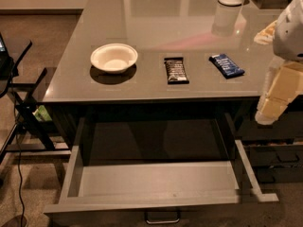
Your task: Place rxbar chocolate into top drawer
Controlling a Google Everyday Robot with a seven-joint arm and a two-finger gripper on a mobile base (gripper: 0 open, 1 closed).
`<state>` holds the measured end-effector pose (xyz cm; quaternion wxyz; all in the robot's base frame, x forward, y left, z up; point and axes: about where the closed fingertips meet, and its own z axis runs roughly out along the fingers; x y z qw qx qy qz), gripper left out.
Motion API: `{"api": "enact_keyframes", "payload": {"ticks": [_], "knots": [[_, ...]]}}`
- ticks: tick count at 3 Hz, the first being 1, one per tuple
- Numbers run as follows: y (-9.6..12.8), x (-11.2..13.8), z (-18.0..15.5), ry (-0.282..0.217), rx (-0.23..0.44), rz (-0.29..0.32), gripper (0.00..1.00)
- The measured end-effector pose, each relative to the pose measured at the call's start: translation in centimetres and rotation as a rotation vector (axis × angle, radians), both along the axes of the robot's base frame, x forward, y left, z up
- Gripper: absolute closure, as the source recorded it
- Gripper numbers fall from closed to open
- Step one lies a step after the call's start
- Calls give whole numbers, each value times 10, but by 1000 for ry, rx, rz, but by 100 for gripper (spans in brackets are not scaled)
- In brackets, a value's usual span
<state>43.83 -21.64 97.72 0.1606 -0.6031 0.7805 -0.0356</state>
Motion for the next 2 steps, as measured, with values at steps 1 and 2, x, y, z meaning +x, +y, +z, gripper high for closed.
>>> {"api": "enact_keyframes", "payload": {"ticks": [1, 2], "knots": [[1, 2, 1, -4, 0, 2, 0], [6, 45, -6, 5, -5, 25, 0]]}}
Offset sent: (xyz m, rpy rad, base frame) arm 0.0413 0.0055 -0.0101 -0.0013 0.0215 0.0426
